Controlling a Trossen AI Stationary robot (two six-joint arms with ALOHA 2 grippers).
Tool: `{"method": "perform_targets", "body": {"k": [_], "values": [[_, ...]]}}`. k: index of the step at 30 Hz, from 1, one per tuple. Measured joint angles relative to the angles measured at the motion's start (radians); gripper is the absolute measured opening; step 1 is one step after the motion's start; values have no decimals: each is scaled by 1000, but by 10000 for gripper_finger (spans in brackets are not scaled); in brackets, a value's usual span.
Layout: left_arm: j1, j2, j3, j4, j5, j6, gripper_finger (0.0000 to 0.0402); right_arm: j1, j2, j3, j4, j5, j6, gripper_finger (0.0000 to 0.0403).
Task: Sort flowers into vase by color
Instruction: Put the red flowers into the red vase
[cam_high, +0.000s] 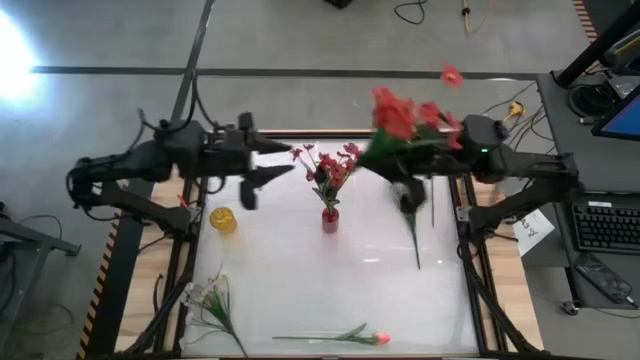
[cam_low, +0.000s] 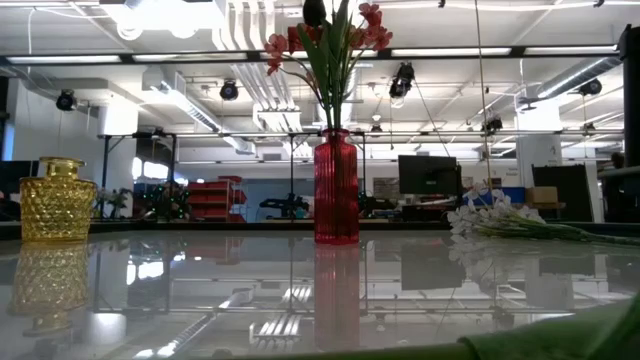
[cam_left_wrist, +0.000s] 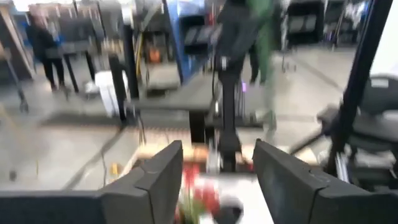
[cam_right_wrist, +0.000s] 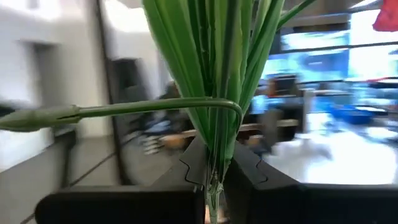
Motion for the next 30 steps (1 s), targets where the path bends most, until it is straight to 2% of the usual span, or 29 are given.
{"method": "perform_targets", "body": {"k": [3, 5, 10, 14, 22, 30], "values": [[0, -52, 0, -164, -4, -70, 186, 13, -51, 1, -104, -102, -4, 20], [0, -73, -13, -240, -4, -129, 181, 23, -80, 2, -205, -100, -7, 21], [0, -93, -124, -287, -5, -196, 161, 63, -111, -34, -371, 22, 8, 22], [0, -95, -245, -261, -4, -219, 145, 82, -127, -117, -372, 94, 35, 22], [0, -33, -477, -39, 73, -274, 128, 120, -155, -350, -148, 293, 0, 23], [-8, 88, -578, 20, 87, -310, 127, 143, -177, -627, 171, 384, -36, 23]]}}
